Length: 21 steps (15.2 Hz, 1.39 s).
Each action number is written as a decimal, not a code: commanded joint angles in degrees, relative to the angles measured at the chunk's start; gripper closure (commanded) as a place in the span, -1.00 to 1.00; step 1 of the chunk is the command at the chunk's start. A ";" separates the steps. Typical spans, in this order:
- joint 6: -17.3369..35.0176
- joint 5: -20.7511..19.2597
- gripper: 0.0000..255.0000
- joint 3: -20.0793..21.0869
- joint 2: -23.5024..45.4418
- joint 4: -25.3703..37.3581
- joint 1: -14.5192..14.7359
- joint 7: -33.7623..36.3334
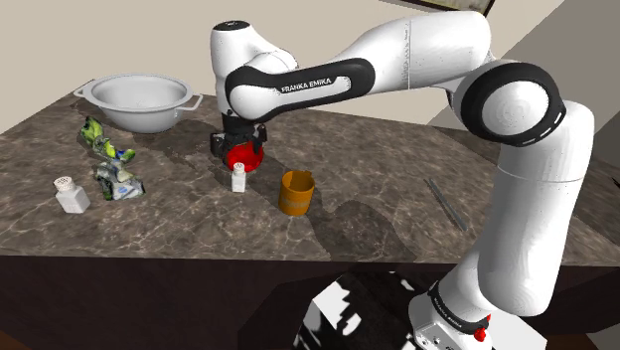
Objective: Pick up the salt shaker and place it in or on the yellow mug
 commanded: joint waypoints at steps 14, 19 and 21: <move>4.67 -1.59 -1.00 -0.73 3.41 -1.28 0.36 1.16; 4.66 -1.59 1.00 -0.73 3.41 -1.28 0.36 1.16; 4.67 -1.59 1.00 -0.72 3.40 -1.29 0.36 1.16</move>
